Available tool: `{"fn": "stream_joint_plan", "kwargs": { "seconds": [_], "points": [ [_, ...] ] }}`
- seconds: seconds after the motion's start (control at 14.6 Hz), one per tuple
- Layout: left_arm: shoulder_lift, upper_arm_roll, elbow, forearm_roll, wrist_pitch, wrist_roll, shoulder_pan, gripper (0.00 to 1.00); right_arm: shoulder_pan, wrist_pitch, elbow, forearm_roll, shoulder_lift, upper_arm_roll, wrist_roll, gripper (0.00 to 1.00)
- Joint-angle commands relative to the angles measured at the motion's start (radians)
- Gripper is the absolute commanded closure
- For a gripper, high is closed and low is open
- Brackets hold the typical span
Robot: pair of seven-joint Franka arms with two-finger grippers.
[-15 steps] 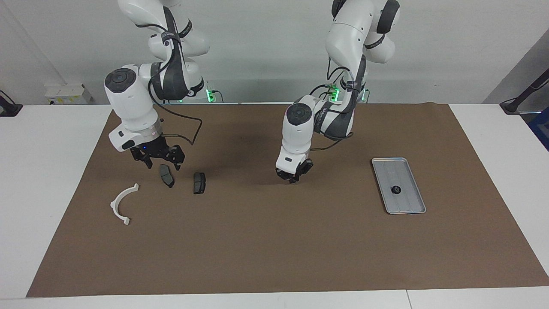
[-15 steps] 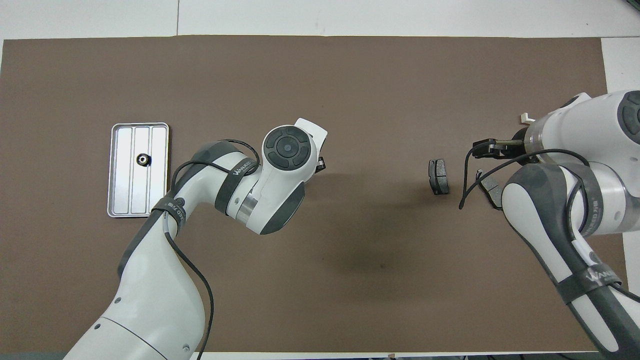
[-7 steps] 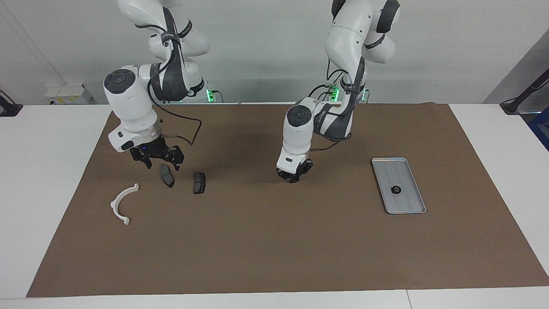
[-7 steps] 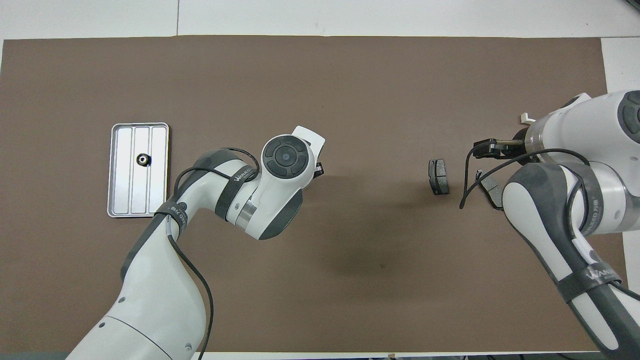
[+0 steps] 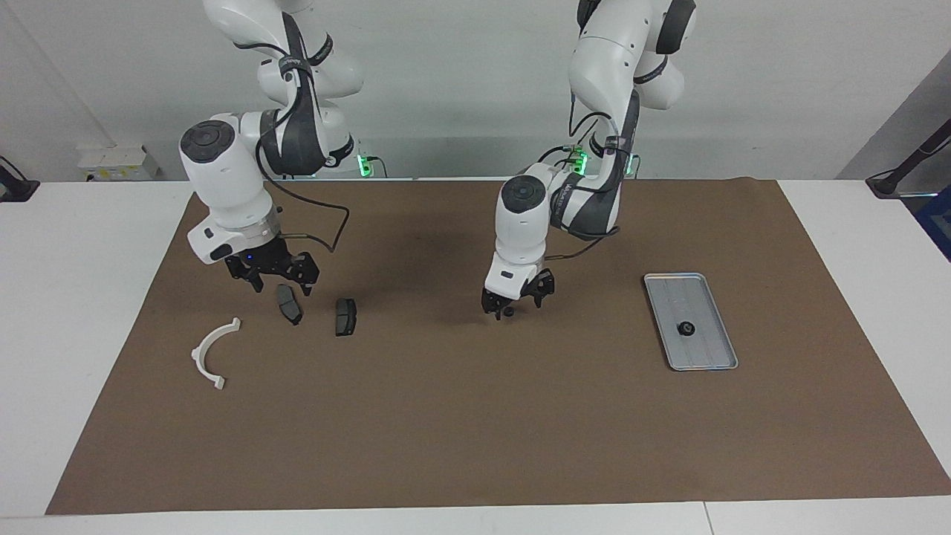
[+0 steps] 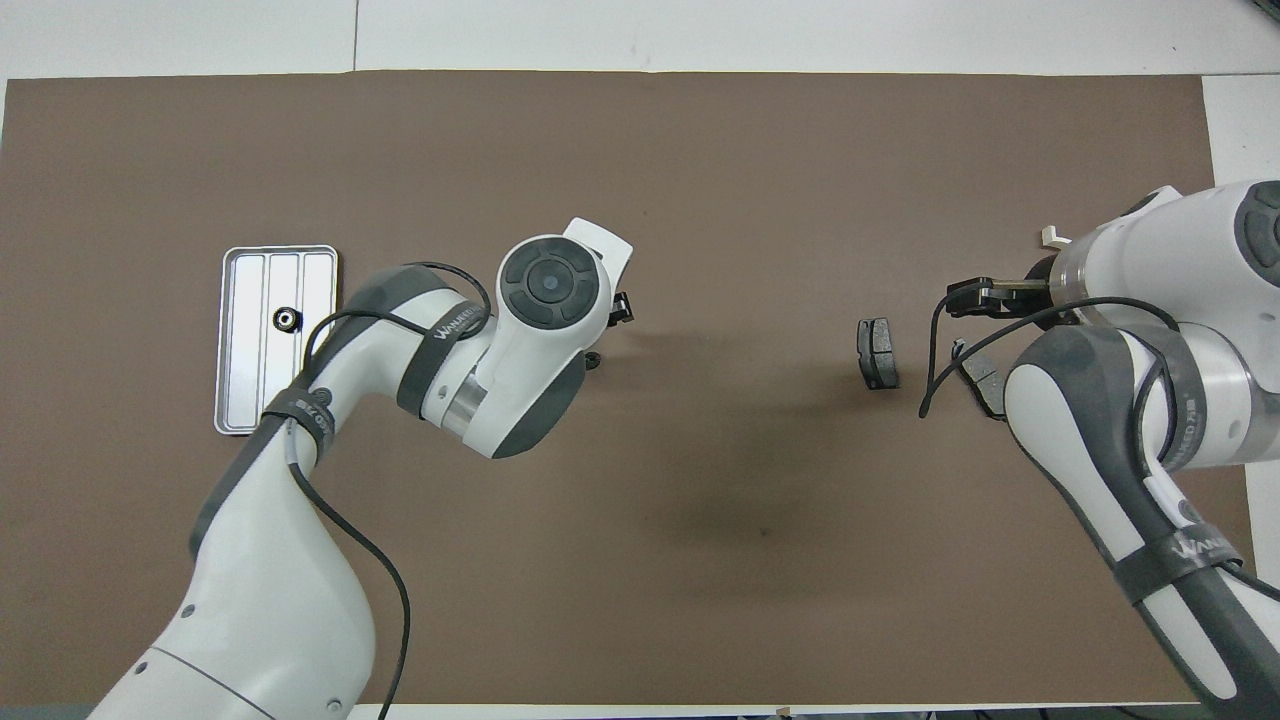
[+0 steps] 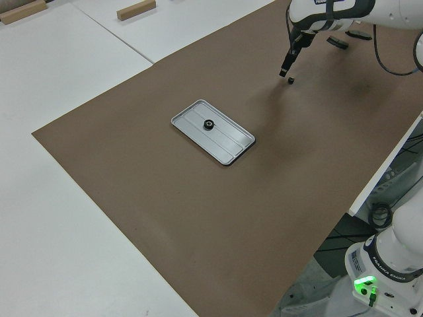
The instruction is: Place bearing gear from tray to pile
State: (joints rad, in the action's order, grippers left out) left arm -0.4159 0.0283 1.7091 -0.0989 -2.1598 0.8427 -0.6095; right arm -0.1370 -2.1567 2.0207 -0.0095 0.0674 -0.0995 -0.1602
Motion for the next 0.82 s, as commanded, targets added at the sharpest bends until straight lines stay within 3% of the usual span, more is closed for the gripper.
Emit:
{"fn": "stream_joint_plan", "kwargs": {
  "seconds": [0.0, 0.41, 0.75],
  "points": [
    [0.103, -0.007, -0.02, -0.002, 0.124, -0.181, 0.114, 0.0, 0.011, -0.018, 0.007, 0.008, 0.0, 0.006, 0.011, 0.0],
    [0.152, -0.007, -0.143, 0.082, 0.325, -0.613, 0.373, 0.0, -0.032, -0.012, 0.001, 0.008, 0.002, 0.007, -0.053, 0.0],
    [0.152, -0.004, -0.149, 0.128, 0.322, -0.867, 0.537, 0.0, -0.16, 0.001, -0.023, 0.008, 0.008, 0.007, -0.322, 0.0]
  ]
}}
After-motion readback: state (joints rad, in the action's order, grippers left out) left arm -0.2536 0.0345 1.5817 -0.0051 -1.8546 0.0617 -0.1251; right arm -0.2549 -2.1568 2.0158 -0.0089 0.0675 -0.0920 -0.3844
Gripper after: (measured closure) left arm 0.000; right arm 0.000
